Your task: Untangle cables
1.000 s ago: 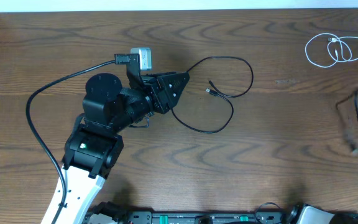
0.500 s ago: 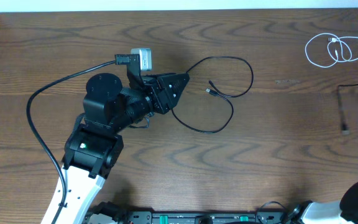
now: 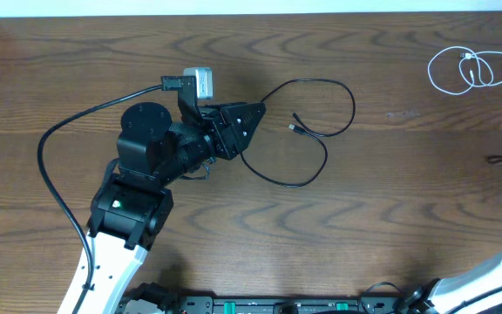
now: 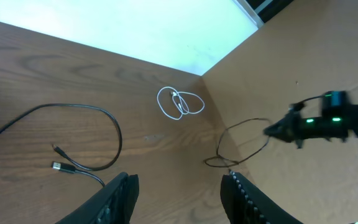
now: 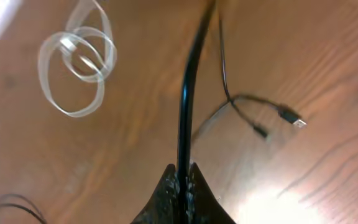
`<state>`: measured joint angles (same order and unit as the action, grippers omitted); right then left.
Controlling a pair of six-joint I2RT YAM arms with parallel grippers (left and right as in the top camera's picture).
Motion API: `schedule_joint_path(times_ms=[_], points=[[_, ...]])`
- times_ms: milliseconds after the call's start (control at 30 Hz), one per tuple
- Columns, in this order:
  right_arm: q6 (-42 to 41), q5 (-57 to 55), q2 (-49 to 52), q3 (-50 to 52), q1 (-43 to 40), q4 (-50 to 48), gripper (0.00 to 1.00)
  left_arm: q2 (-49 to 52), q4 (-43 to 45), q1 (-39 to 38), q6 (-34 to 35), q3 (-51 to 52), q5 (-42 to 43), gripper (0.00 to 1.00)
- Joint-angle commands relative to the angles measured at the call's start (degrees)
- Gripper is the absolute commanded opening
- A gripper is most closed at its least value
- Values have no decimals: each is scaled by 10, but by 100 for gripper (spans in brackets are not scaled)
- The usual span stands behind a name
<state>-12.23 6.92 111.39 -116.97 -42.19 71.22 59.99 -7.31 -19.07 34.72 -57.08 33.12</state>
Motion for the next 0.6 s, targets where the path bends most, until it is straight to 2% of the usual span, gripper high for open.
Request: schedule_joint_path(times_ms=[0,233,300,367,433,567], points=[[-6,-8,71,-3,-4,33,1,2,0,0,-2,-12,7,48],[-6,4,201,-3,-3,78,3,2,0,0,-2,-12,7,48],[6,37,229,-3,-3,84,15,2,0,0,-2,-12,7,48],[25,75,247,-3,-4,89,54,2,0,0,-2,-12,7,48],[32,102,251,-3,-4,89,77,3,0,0,-2,-12,7,48],[37,124,237,-11,-4,86,83,3,0,0,-2,-12,7,48]])
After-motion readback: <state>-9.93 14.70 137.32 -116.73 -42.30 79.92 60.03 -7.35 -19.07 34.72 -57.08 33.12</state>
